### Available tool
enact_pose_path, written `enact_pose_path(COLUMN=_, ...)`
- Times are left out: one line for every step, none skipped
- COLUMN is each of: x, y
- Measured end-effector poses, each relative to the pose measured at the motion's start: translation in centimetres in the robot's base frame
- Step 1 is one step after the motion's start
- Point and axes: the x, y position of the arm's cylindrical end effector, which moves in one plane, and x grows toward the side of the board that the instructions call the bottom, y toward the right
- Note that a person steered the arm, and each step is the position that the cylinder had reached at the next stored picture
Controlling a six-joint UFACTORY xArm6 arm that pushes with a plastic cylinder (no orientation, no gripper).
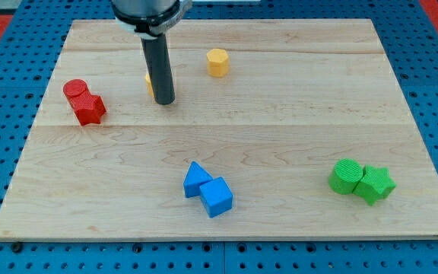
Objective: Place the yellow blocks horizontal to each other
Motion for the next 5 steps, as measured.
enact_pose_path(x=-1.6, y=0.0)
enact_pose_path(x=-2.9, y=-0.2)
enact_pose_path(x=-3.9, y=-0.5)
enact_pose_path(x=-3.9, y=-0.5)
enact_pose_path(x=-3.9, y=-0.5)
